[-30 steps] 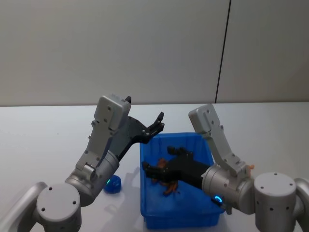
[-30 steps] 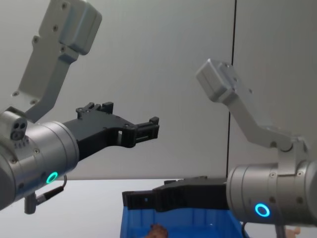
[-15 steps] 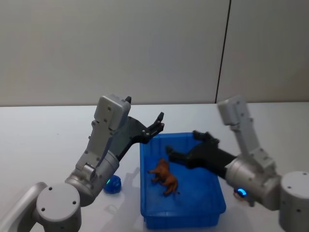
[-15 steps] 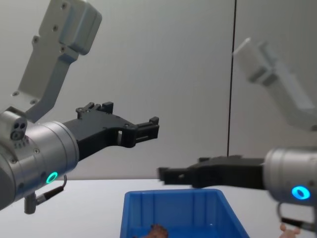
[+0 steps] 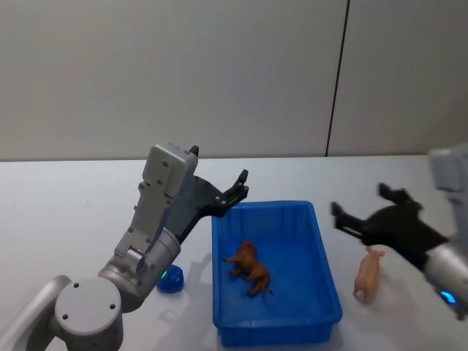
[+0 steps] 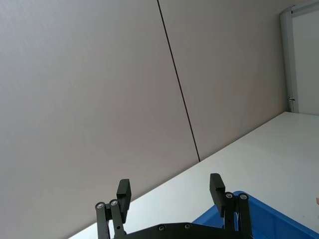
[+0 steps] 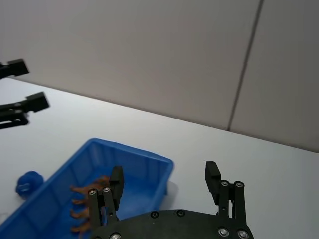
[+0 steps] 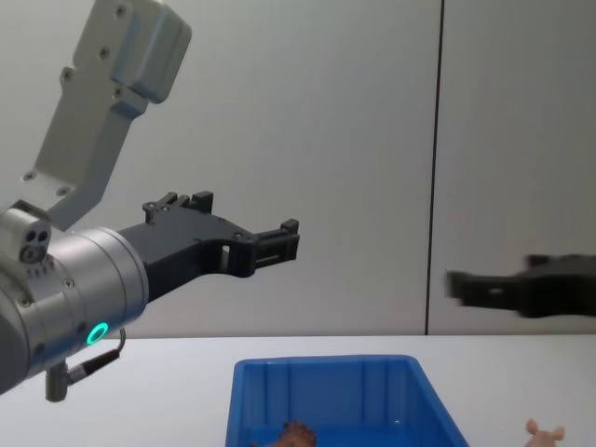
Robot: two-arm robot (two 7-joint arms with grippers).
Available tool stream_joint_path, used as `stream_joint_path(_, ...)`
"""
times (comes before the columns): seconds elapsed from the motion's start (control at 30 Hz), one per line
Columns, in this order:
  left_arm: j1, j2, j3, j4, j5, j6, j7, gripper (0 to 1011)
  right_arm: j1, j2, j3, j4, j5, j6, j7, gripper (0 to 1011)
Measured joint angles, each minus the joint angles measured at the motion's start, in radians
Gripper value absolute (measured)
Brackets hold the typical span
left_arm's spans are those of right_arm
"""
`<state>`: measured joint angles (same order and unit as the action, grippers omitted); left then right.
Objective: Pick up the two dolls from the table and place them into the box.
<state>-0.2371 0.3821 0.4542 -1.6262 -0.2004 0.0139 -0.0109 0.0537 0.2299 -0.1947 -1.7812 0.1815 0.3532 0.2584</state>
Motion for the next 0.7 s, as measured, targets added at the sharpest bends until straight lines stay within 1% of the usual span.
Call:
stream_joint_path(0.03,0.0,0.0,0.0,0.0,0.0,0.0,0.0,1001,-0.02,0.016,0.015,-0.021,0.012,-0.005,-0.017,1001)
stream_joint_path(0.1,0.0,0.0,0.0,0.0,0.0,0.0,0.0,1001,-0.044,0.035,0.031,-0.04,0.025,-0.011,-0.036,1001)
stream_joint_path(0.2,0.0,0.0,0.0,0.0,0.0,0.0,0.0,1001,-0.104,0.076,0.07,-0.087,0.059,-0.024,-0.08,1001)
stream_joint_path(0.23,0.0,0.0,0.0,0.0,0.0,0.0,0.0,1001,-0.104,0.076,0.07,-0.087,0.059,-0.024,-0.08,1001)
stream_joint_path(0.3,0.0,0.0,0.0,0.0,0.0,0.0,0.0,1001,-0.16,0.111,0.108,-0.123,0.091,-0.03,-0.112,1001)
stream_joint_path(0.37,0.0,0.0,0.0,0.0,0.0,0.0,0.0,1001,-0.183,0.125,0.123,-0.136,0.105,-0.032,-0.123,1001)
stream_joint_path(0.4,0.0,0.0,0.0,0.0,0.0,0.0,0.0,1001,-0.202,0.137,0.136,-0.147,0.117,-0.033,-0.132,1001)
stream_joint_path(0.47,0.0,0.0,0.0,0.0,0.0,0.0,0.0,1001,-0.211,0.143,0.142,-0.152,0.122,-0.034,-0.134,1001)
stream_joint_path(0.5,0.0,0.0,0.0,0.0,0.0,0.0,0.0,1001,-0.229,0.154,0.152,-0.163,0.132,-0.034,-0.138,1001)
stream_joint_path(0.57,0.0,0.0,0.0,0.0,0.0,0.0,0.0,1001,-0.248,0.168,0.164,-0.172,0.146,-0.034,-0.139,1001)
stream_joint_path(0.7,0.0,0.0,0.0,0.0,0.0,0.0,0.0,1001,-0.263,0.182,0.172,-0.177,0.16,-0.034,-0.128,1001)
